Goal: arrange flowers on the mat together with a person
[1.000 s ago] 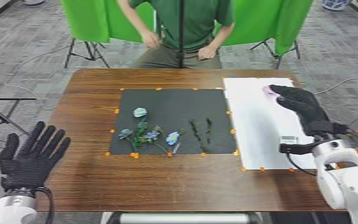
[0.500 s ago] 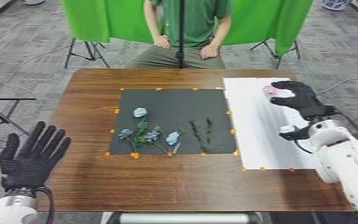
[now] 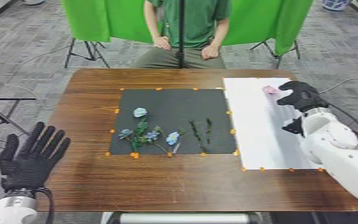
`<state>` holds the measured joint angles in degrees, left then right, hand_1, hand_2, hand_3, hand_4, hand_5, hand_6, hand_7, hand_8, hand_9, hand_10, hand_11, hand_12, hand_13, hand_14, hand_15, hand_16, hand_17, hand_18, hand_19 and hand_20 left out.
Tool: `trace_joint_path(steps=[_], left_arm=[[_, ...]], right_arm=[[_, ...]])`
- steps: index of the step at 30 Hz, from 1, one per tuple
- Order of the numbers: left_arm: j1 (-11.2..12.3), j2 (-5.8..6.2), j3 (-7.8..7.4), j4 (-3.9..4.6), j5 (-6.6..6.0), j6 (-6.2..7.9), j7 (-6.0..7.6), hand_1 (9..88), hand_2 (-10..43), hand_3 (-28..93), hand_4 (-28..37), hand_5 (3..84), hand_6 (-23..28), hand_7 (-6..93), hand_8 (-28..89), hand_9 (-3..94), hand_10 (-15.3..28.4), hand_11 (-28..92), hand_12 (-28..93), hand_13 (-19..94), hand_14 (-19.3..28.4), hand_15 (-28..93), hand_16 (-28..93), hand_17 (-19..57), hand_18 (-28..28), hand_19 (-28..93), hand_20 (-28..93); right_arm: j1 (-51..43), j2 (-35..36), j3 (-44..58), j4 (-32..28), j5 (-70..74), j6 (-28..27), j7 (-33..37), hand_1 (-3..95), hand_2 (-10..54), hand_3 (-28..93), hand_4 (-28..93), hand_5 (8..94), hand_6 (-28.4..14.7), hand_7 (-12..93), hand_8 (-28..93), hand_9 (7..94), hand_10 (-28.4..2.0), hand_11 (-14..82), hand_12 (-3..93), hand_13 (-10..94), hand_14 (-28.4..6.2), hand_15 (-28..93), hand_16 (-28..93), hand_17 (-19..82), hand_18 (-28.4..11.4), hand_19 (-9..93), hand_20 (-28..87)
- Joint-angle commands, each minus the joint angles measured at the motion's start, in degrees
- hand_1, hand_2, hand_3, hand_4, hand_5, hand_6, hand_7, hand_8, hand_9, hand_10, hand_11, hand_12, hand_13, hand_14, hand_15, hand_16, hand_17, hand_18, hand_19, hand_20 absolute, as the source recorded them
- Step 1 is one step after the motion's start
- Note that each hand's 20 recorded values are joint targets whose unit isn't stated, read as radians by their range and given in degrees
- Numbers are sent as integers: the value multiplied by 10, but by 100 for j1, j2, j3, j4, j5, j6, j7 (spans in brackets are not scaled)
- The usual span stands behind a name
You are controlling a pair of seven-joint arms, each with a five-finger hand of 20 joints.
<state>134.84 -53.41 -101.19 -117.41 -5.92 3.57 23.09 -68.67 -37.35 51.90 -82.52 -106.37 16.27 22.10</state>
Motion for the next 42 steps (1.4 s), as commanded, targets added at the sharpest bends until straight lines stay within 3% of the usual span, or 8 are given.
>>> trace_joint_path(steps=[1, 8, 11, 13, 17, 22, 31, 42], left_arm=[[61, -57, 26, 8, 38, -20, -3, 253, 108, 691, -283, 445, 70, 77, -82, 407, 140, 149, 87, 309, 166, 326, -66, -31, 142, 318, 137], [13, -44, 25, 27, 37, -13, -48, 254, 109, 689, -283, 445, 69, 77, -82, 407, 139, 149, 86, 309, 167, 339, -64, -32, 142, 321, 139], [-5, -34, 24, 27, 39, -21, -90, 254, 109, 690, -283, 445, 69, 77, -82, 407, 139, 148, 86, 309, 168, 340, -65, -32, 142, 321, 139], [-11, -39, 32, 35, 29, -17, -110, 254, 109, 690, -283, 445, 70, 77, -82, 407, 139, 149, 86, 309, 168, 341, -66, -32, 142, 322, 139], [-50, -36, 46, 55, 31, -5, -149, 254, 110, 690, -283, 446, 70, 77, -82, 407, 139, 148, 86, 309, 168, 342, -67, -32, 142, 322, 139], [-88, -10, 42, 71, 38, -25, -165, 255, 110, 689, -283, 446, 69, 77, -82, 407, 139, 148, 86, 309, 168, 342, -68, -32, 142, 321, 139], [-57, -23, 39, 62, 29, 4, -164, 255, 111, 689, -283, 447, 70, 78, -82, 406, 139, 147, 86, 308, 168, 342, -68, -32, 142, 322, 139], [-77, -33, 63, 56, 17, 92, -181, 254, 110, 691, -283, 448, 71, 77, -82, 407, 140, 149, 87, 307, 168, 344, -67, -32, 142, 322, 140]], right_arm=[[209, -76, 234, 50, 67, -1054, 502, 480, -95, 773, -282, 426, 3, 222, -158, 381, -91, 57, 96, 334, -98, 119, 85, 215, -140, 291, 233], [14, -253, 424, 32, -184, -2020, 524, 559, -95, 740, -282, 513, 50, 234, -168, 469, -82, 69, 108, 470, -80, 169, 142, 259, -155, 468, 271], [-107, -253, 353, 9, -301, -1779, 437, 596, -95, 717, -282, 564, 52, 234, -164, 535, -85, 97, 136, 560, -61, 189, 199, 291, -134, 507, 287], [-168, -237, 285, -16, -402, -1575, 350, 635, -95, 656, -283, 594, 50, 243, -161, 583, -84, 135, 160, 611, -39, 170, 325, 319, -119, 523, 309], [-302, -201, 204, -50, -418, -1123, 234, 673, -95, 608, -282, 617, 37, 316, -56, 660, -74, 129, 255, 662, -17, 181, 401, 351, -102, 544, 366], [-516, -69, 379, -508, -332, -608, 12, 692, -95, 618, -282, 624, 28, 374, -45, 719, -68, 63, 346, 689, -9, 203, 419, 322, -80, 772, 180], [-687, -138, 543, -1943, 38, -405, -642, 691, -95, 623, -282, 621, 25, 361, -47, 710, -73, 62, 340, 684, -13, 198, 415, 318, -72, 798, 136], [127, -815, -806, -1789, 175, -988, -1203, 685, -95, 623, -277, 621, 22, 353, -48, 702, -76, 73, 326, 681, -14, 194, 412, 322, -71, 775, 148]])
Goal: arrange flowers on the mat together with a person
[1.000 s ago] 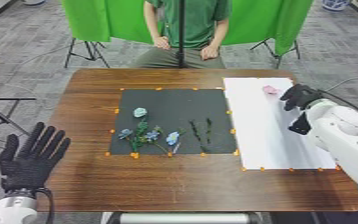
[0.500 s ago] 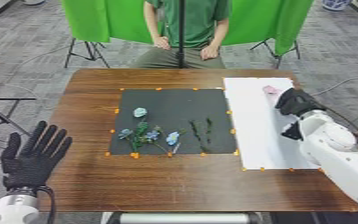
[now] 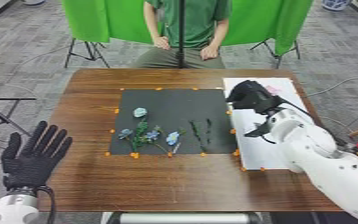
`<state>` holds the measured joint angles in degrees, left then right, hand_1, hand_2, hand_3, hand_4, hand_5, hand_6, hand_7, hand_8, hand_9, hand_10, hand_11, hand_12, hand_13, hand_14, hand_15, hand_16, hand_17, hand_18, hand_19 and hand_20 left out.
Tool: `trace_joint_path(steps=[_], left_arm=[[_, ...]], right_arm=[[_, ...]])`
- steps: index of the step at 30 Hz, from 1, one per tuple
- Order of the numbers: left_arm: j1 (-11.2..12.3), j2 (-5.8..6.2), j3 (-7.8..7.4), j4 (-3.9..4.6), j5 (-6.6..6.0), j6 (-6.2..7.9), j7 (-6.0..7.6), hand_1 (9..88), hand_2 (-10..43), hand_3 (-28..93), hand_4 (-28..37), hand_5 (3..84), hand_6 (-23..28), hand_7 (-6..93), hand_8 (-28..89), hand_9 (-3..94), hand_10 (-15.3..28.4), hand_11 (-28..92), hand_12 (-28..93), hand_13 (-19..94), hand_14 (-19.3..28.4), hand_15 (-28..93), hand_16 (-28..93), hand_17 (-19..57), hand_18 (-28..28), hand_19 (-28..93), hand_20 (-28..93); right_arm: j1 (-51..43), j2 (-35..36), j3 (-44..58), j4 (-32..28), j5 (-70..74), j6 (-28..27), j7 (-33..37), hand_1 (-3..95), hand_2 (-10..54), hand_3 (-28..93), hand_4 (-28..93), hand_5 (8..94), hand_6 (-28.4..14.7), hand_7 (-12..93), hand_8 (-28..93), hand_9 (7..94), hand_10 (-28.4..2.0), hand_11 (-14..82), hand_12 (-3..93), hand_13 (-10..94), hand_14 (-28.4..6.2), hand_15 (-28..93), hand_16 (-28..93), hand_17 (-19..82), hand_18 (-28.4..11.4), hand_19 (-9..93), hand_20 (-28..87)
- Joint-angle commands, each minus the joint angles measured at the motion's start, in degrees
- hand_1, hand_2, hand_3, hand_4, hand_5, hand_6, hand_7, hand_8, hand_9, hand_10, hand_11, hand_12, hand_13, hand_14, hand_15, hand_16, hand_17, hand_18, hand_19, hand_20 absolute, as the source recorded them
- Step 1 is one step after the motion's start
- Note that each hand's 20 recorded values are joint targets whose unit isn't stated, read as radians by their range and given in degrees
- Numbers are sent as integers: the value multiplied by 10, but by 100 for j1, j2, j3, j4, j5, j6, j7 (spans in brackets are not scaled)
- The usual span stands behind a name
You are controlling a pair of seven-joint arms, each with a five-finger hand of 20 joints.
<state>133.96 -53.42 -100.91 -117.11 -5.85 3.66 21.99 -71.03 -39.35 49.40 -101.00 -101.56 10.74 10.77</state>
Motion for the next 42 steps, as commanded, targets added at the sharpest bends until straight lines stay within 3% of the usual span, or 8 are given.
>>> trace_joint_path(steps=[1, 9, 28, 29, 32, 34, 37, 42], left_arm=[[11, -43, 22, 23, 14, 99, -79, 254, 110, 692, -283, 448, 71, 76, -82, 407, 140, 149, 87, 307, 168, 344, -68, -32, 143, 322, 140], [73, -40, 7, -14, -181, 208, 29, 254, 108, 694, -283, 450, 72, 78, -81, 409, 140, 151, 87, 309, 170, 345, -68, -33, 144, 324, 140], [5, 39, 46, 19, -193, 206, 76, 255, 107, 697, -283, 456, 74, 85, -83, 417, 140, 156, 85, 315, 170, 349, -70, -33, 144, 329, 140], [-28, 38, 51, 18, -177, 241, 46, 256, 108, 697, -283, 457, 74, 85, -83, 418, 140, 156, 85, 316, 170, 349, -70, -33, 144, 329, 140], [-57, 25, 53, -44, 262, 646, -105, 256, 109, 697, -283, 457, 76, 87, -83, 418, 141, 158, 85, 316, 170, 349, -70, -32, 144, 329, 140], [-47, 47, 56, -41, -26, 518, -52, 256, 110, 701, -283, 459, 77, 89, -83, 417, 141, 160, 86, 316, 170, 351, -70, -32, 143, 331, 141], [-39, 54, 46, -47, 27, 559, -6, 256, 110, 702, -283, 459, 78, 91, -83, 416, 142, 163, 87, 315, 172, 356, -69, -33, 143, 333, 141], [18, 21, 12, -46, -212, 481, 54, 255, 111, 703, -283, 459, 79, 92, -84, 415, 143, 164, 87, 315, 172, 358, -72, -33, 143, 335, 140]], right_arm=[[414, -651, -658, 105, -386, -467, -84, 685, -95, 622, -277, 621, 22, 353, -47, 700, -77, 74, 325, 681, -14, 193, 412, 322, -71, 774, 148], [647, -652, -1176, 304, -379, -769, -211, 687, -95, 623, -278, 617, 23, 343, -48, 691, -78, 82, 316, 676, -14, 187, 411, 319, -70, 768, 145], [628, -497, -1207, 215, -860, -576, -174, 683, -95, 631, -282, 602, 17, 317, -61, 641, -93, 142, 266, 634, -17, 159, 405, 309, -51, 675, 199], [595, -492, -1179, 190, -916, -629, -141, 681, -95, 632, -282, 601, 18, 315, -62, 635, -94, 150, 252, 631, -17, 155, 404, 314, -53, 648, 221], [585, -469, -1220, 174, -1171, -590, -46, 658, -95, 644, -281, 595, 25, 296, -94, 615, -91, 167, 186, 617, -24, 155, 388, 330, -81, 547, 324], [527, -463, -1156, 133, -1104, -610, 58, 609, -95, 696, -282, 585, 39, 276, -166, 593, -71, 128, 159, 597, -40, 152, 336, 321, -104, 517, 370], [533, -373, -1169, 78, -1053, -551, 132, 587, -95, 727, -283, 582, 42, 265, -173, 577, -61, 95, 144, 583, -51, 150, 302, 306, -114, 517, 369], [335, -308, -913, -67, -772, -461, 151, 577, -95, 731, -283, 577, 44, 248, -169, 558, -51, 78, 132, 557, -56, 154, 279, 294, -116, 508, 356]])
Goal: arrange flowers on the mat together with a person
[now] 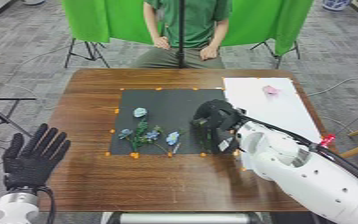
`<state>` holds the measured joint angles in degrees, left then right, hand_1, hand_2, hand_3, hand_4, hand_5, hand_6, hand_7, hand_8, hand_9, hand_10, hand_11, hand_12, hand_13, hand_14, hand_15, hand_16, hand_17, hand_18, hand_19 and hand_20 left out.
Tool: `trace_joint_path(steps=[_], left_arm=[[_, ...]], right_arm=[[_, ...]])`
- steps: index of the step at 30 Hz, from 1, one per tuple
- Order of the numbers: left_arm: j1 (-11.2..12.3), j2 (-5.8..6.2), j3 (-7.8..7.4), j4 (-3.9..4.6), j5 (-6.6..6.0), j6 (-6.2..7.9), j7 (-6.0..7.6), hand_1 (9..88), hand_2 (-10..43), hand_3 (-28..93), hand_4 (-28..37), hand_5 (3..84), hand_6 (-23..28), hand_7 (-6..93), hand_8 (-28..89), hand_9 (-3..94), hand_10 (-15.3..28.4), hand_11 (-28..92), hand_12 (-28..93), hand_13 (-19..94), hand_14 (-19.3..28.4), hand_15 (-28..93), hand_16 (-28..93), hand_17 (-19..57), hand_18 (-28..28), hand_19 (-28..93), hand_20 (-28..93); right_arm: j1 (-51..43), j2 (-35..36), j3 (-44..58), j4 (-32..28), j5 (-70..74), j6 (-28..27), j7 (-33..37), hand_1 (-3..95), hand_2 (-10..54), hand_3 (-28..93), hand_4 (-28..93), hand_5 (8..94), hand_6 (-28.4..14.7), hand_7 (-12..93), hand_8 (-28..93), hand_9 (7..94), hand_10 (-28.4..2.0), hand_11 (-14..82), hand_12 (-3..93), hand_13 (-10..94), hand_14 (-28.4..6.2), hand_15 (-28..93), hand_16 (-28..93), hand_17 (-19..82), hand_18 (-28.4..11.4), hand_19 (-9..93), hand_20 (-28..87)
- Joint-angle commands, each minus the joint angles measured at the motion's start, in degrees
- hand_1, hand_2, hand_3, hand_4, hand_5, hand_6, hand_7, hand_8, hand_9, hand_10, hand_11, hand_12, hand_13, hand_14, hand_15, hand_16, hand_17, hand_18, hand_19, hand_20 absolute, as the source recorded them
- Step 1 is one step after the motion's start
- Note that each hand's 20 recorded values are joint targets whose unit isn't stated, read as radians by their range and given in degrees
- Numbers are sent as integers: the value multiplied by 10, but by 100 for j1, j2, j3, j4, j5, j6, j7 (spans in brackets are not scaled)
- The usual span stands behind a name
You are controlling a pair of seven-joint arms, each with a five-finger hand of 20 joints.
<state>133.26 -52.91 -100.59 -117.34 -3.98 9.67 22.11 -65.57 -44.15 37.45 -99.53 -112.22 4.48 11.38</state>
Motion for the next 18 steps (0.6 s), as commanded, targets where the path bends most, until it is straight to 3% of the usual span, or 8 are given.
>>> trace_joint_path(steps=[1, 9, 18], left_arm=[[95, -41, -21, -20, -410, -136, 30, 255, 111, 703, -283, 459, 79, 91, -84, 415, 143, 165, 87, 316, 172, 359, -72, -33, 143, 335, 140], [129, -52, -25, -22, -437, -175, 39, 255, 110, 703, -283, 458, 78, 92, -85, 416, 143, 166, 86, 316, 172, 361, -74, -33, 143, 336, 139], [121, -53, 11, -6, -457, -252, 96, 254, 110, 705, -283, 458, 78, 92, -84, 416, 142, 166, 86, 316, 172, 362, -74, -33, 143, 336, 138]], right_arm=[[-290, 181, 369, -267, 338, 179, 95, 571, -95, 732, -283, 572, 44, 246, -169, 554, -49, 76, 131, 551, -58, 153, 277, 291, -117, 509, 356], [-786, 171, 987, -583, 726, 96, 76, 545, -95, 740, -283, 563, 36, 234, -165, 544, -54, 75, 124, 548, -62, 158, 267, 282, -122, 515, 348], [-1353, 266, 1771, -863, 1559, 824, -78, 515, -95, 754, -283, 542, 33, 228, -163, 526, -54, 73, 121, 517, -69, 153, 253, 274, -121, 434, 299]])
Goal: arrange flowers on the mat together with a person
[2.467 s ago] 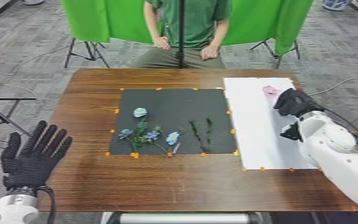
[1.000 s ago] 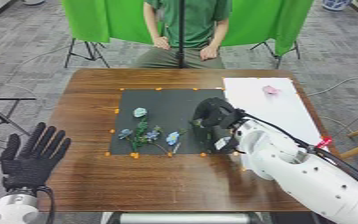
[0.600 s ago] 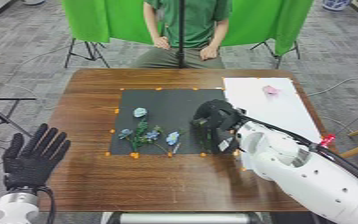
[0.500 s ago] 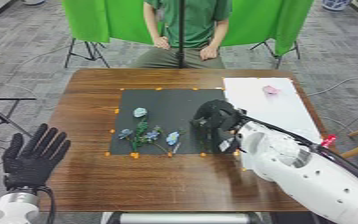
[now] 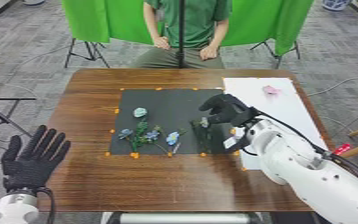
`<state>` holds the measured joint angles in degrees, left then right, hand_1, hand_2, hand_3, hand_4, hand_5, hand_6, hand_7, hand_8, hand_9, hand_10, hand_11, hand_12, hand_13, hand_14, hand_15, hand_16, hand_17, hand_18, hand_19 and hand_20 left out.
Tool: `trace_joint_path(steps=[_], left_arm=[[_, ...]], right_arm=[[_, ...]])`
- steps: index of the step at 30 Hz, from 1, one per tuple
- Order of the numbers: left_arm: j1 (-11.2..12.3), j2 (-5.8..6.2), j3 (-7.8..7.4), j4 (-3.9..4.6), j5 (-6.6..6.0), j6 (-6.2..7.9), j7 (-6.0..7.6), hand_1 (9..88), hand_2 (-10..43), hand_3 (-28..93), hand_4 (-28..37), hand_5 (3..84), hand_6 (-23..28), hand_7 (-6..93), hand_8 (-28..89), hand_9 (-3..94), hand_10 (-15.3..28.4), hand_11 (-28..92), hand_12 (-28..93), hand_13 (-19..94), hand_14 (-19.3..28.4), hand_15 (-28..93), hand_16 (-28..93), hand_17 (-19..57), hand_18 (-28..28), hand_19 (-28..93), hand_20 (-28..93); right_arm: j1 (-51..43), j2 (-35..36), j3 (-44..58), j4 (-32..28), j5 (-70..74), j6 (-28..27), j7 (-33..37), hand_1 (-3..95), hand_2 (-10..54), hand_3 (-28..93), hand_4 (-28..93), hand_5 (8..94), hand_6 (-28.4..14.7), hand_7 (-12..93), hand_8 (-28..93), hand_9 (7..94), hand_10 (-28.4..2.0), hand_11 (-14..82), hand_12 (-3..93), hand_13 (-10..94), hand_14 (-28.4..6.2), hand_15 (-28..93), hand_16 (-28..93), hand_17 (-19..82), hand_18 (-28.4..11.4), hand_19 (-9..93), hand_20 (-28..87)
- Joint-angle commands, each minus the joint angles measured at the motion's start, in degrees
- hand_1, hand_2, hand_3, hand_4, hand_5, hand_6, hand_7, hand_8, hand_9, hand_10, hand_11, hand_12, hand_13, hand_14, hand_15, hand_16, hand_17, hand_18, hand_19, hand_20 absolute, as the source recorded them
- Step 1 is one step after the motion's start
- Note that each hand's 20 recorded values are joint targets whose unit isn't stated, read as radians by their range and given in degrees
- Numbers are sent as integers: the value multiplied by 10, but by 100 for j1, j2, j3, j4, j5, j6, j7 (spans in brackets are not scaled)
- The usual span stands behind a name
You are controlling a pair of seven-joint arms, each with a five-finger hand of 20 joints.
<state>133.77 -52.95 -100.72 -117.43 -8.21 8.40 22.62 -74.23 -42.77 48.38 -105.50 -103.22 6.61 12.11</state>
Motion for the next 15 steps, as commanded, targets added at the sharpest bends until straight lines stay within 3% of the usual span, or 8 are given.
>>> trace_joint_path(steps=[1, 4, 6, 8, 15], left_arm=[[95, -58, 17, -4, -24, -150, 55, 254, 110, 705, -283, 458, 78, 92, -85, 417, 142, 166, 86, 316, 172, 362, -74, -33, 143, 335, 138], [109, -56, 14, -3, -19, -187, 97, 254, 109, 704, -283, 457, 77, 91, -85, 417, 143, 165, 85, 317, 171, 360, -74, -33, 143, 335, 138], [112, -64, 5, 9, 27, -224, 94, 254, 109, 704, -283, 459, 73, 90, -86, 422, 139, 161, 83, 317, 170, 356, -75, -33, 143, 334, 138], [138, -45, -31, 4, 30, -254, 96, 255, 109, 703, -283, 464, 68, 87, -87, 426, 136, 159, 81, 319, 167, 351, -76, -32, 143, 333, 137], [175, -62, -100, 7, 27, -240, 100, 255, 109, 702, -283, 466, 65, 85, -87, 432, 131, 155, 79, 321, 164, 347, -74, -31, 142, 331, 138]], right_arm=[[-607, 140, 844, -316, 830, 664, -161, 509, -95, 758, -283, 538, 31, 226, -162, 519, -57, 71, 120, 502, -71, 148, 249, 271, -121, 415, 290], [-990, 149, 1475, -378, 1654, 627, -502, 471, -90, 757, -277, 517, 22, 220, -158, 495, -59, 66, 117, 462, -79, 134, 231, 260, -120, 349, 267], [-1245, 167, 1842, -457, 2021, 761, -520, 457, 0, 739, -274, 505, 18, 211, -153, 479, -62, 62, 112, 424, -78, 122, 206, 252, -120, 299, 259], [-1502, 219, 2174, -501, 2388, 919, -657, 464, 47, 729, -277, 506, 19, 205, -147, 475, -62, 62, 101, 386, -67, 128, 138, 253, -107, 194, 278], [-2857, 366, 3680, -773, 4051, 1063, -949, 402, 50, 735, -266, 497, 10, 194, -148, 459, -68, 56, 95, 348, -72, 117, 94, 235, -109, 142, 274]])
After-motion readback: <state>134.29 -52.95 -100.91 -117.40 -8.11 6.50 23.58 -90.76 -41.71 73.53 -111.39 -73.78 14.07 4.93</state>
